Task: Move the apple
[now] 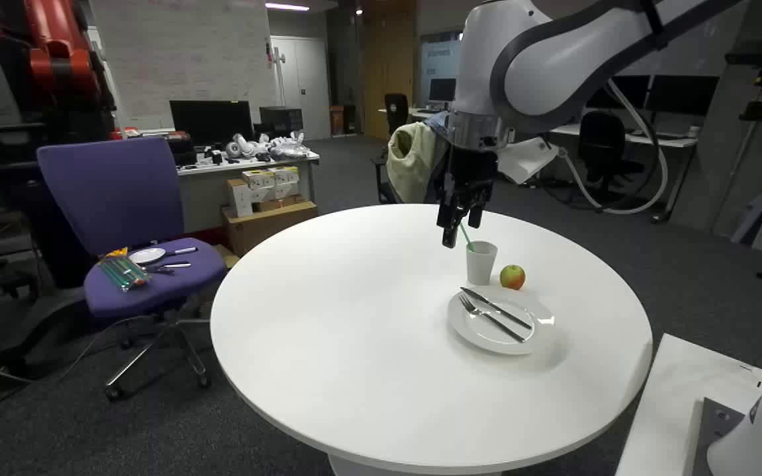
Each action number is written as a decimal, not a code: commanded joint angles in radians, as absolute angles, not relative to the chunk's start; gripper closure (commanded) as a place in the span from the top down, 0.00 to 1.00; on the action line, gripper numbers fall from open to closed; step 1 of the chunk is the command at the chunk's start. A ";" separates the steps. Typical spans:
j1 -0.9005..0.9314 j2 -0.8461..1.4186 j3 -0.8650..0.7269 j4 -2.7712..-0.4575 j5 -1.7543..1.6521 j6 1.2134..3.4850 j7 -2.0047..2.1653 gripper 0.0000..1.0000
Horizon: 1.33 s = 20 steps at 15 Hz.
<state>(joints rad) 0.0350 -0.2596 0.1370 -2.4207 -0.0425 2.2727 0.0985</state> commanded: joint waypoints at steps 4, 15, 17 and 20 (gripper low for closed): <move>0.048 -0.257 0.124 -2.419 -0.047 2.270 0.102 1.00; 0.011 -0.236 0.026 -2.415 0.051 2.286 0.056 1.00; -0.018 -0.222 -0.027 -2.409 0.059 2.282 0.031 1.00; -0.060 -0.198 -0.103 -2.389 0.053 2.260 -0.048 1.00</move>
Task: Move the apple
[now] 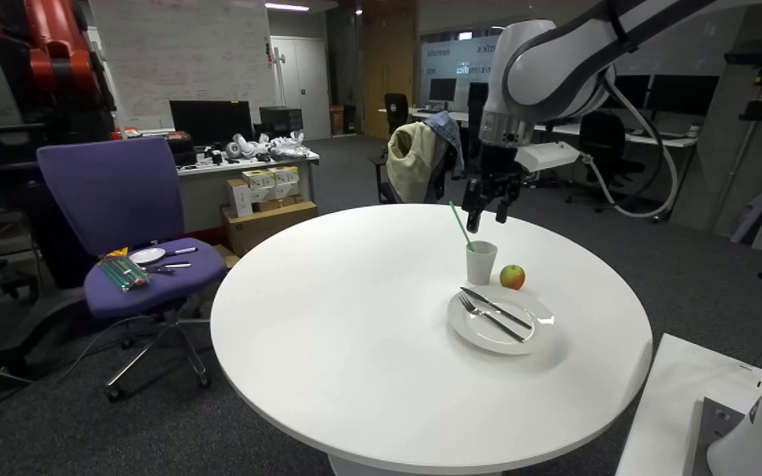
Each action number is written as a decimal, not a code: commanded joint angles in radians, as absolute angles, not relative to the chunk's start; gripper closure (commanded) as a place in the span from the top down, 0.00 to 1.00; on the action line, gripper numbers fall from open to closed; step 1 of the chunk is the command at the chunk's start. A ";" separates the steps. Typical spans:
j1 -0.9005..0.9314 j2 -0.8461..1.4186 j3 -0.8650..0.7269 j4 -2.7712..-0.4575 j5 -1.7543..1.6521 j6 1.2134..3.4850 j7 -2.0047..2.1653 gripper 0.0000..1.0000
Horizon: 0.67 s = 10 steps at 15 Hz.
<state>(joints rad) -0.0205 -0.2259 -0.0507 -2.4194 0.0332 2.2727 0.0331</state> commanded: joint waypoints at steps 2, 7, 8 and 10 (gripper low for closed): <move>-0.079 -0.170 -0.146 -2.372 0.065 2.224 -0.134 1.00; -0.094 -0.151 -0.175 -2.387 0.124 2.170 -0.224 1.00; -0.094 -0.142 -0.176 -2.383 0.133 2.163 -0.232 1.00; -0.092 -0.137 -0.175 -2.382 0.135 2.162 -0.232 1.00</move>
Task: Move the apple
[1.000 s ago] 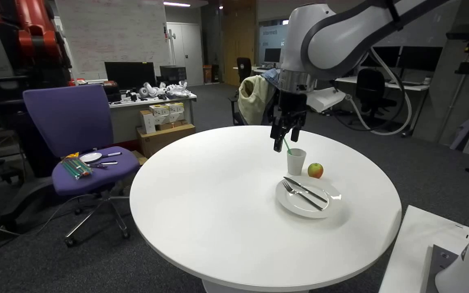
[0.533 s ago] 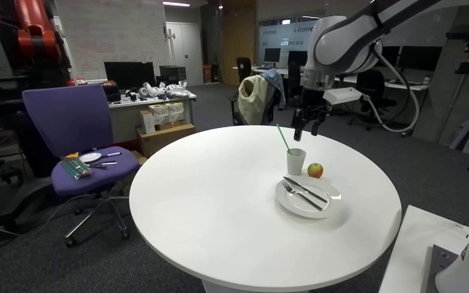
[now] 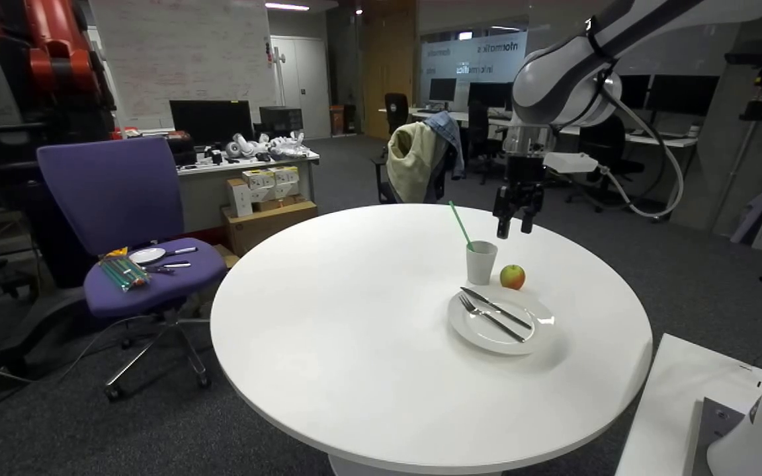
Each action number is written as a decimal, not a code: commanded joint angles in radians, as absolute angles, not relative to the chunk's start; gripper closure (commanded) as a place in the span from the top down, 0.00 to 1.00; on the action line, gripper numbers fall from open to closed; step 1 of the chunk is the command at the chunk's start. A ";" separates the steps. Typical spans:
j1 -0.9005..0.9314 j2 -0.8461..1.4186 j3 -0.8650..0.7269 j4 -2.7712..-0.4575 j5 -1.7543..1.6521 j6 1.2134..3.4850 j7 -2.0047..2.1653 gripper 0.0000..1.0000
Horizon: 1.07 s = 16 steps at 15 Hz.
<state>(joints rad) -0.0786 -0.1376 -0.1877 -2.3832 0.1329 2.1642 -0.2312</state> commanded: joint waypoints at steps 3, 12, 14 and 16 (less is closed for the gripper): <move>-0.091 -0.137 -0.174 -2.381 0.135 2.162 -0.232 1.00; -0.171 -0.004 -0.270 -2.077 0.157 2.036 -0.435 1.00; -0.201 0.072 -0.293 -1.956 0.206 1.906 -0.539 1.00; -0.237 0.164 -0.297 -1.840 0.221 1.803 -0.577 1.00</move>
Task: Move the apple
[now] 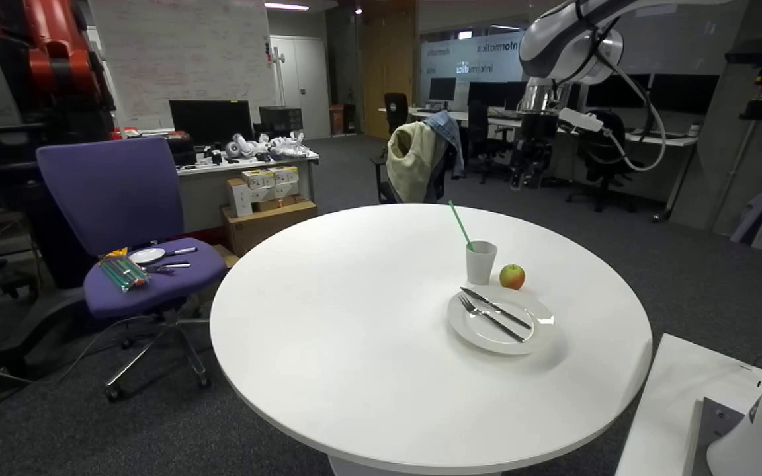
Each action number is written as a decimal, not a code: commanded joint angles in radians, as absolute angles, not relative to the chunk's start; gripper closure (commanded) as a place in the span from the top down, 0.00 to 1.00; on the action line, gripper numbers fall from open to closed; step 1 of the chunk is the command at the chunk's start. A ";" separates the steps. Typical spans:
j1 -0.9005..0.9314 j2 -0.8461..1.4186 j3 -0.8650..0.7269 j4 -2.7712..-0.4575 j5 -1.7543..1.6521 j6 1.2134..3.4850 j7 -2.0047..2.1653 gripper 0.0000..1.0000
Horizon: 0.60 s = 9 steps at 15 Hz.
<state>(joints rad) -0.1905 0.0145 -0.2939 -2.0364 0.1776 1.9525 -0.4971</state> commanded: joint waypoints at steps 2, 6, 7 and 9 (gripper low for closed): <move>-0.275 0.263 -0.284 -1.732 0.219 1.696 -0.587 1.00; -0.320 0.449 -0.251 -1.531 0.103 1.475 -0.577 1.00; -0.321 0.467 -0.242 -1.514 0.066 1.481 -0.567 1.00; -0.332 0.434 -0.223 -1.586 0.083 1.538 -0.553 1.00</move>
